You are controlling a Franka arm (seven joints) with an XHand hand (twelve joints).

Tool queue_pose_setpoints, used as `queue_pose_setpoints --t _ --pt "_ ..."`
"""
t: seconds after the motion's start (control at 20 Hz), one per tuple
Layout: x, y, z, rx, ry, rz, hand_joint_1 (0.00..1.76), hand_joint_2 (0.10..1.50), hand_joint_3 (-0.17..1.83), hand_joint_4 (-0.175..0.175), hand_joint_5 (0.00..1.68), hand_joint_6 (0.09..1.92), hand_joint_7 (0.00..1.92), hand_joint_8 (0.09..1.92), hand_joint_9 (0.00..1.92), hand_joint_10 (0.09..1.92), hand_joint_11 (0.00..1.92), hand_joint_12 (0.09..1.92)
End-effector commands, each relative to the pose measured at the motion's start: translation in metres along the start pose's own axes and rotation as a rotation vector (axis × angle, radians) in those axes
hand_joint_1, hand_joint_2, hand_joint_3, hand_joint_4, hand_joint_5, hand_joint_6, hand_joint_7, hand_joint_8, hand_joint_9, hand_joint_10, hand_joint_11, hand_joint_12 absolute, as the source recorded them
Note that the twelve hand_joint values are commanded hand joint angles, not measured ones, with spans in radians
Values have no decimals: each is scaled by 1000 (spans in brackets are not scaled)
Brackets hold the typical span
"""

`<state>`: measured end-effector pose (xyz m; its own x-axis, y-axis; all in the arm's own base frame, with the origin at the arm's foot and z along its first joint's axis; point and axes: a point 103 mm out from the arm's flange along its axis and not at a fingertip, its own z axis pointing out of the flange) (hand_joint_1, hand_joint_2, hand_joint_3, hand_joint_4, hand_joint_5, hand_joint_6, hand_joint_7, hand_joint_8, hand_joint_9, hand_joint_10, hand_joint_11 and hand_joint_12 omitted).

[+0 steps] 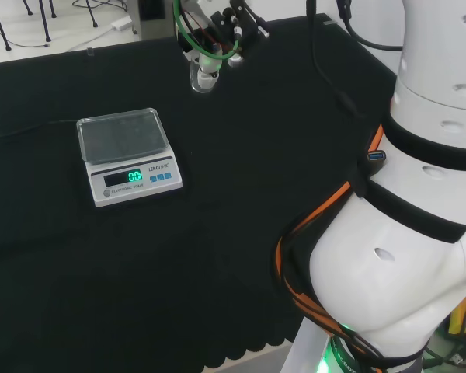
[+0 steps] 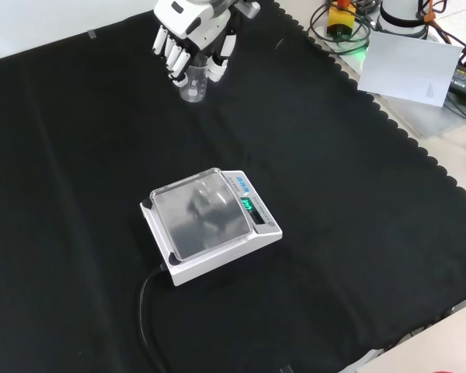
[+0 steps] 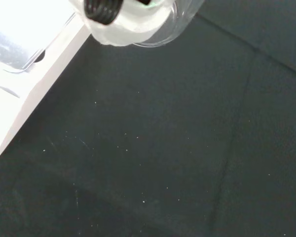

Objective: Put the beaker on the electronic balance.

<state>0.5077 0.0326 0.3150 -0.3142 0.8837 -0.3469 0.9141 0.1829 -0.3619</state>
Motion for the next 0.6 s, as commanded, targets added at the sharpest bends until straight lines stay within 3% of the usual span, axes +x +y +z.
queue_pose_setpoints --t 0.05,0.3,0.6 --pt "6 1 -5 -7 -6 -10 1081 1173 67 -114 814 1269 956 941 1020 953 742 1263" --pt "15 7 -6 -1 -8 -26 1080 1174 66 -113 813 1271 956 940 1022 953 745 1261" --pt "48 28 -7 6 -13 -95 1080 1175 66 -112 813 1272 959 941 1024 954 747 1258"
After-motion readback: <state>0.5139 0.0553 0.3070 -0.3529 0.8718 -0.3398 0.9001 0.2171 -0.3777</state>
